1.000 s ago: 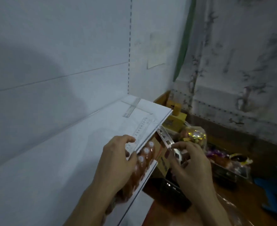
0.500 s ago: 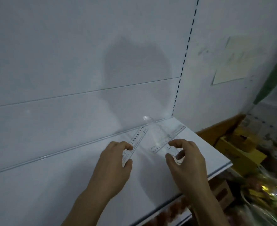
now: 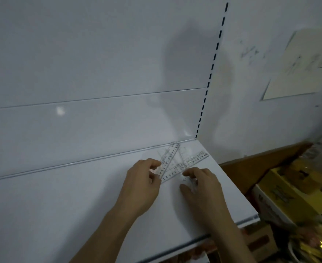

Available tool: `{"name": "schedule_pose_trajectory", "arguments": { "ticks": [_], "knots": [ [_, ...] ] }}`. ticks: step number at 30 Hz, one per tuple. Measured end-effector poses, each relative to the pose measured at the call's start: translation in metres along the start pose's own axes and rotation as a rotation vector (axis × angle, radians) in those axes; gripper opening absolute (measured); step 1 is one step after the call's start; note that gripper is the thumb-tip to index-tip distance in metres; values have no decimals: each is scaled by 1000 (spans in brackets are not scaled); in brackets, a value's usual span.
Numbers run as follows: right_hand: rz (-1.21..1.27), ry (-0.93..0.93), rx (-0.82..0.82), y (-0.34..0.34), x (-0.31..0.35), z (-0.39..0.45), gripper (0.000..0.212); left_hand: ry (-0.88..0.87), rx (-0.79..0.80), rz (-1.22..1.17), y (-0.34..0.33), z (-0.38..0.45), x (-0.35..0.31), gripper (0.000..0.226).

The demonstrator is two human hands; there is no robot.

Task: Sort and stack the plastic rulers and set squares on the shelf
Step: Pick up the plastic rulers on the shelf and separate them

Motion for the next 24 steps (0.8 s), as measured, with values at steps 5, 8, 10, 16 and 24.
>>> {"name": "schedule_pose_trajectory", "arguments": {
  "ticks": [5, 8, 10, 16, 24],
  "knots": [
    [47, 81, -123, 9, 15, -1, 23, -7, -90, 84, 30, -17, 21, 31],
    [102, 199, -111, -2, 50, -5, 22, 44, -120, 194, 56, -34, 47, 35],
    [101, 279, -11, -24, 81, -11, 22, 82, -162, 236, 81, -51, 66, 37],
    [55, 444, 289, -104, 177, -63, 28, 238, -331, 305, 188, -140, 136, 43],
    [146, 671, 477, -201, 328, -195, 30, 441, -561, 401, 360, -310, 236, 46]
  ]
}}
Point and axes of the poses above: each hand's wrist, its own z-axis towards the middle knuckle, its own y-axis out of the back of the hand, x = y × z, the point moved 6 cm from there along z, towards the middle knuckle
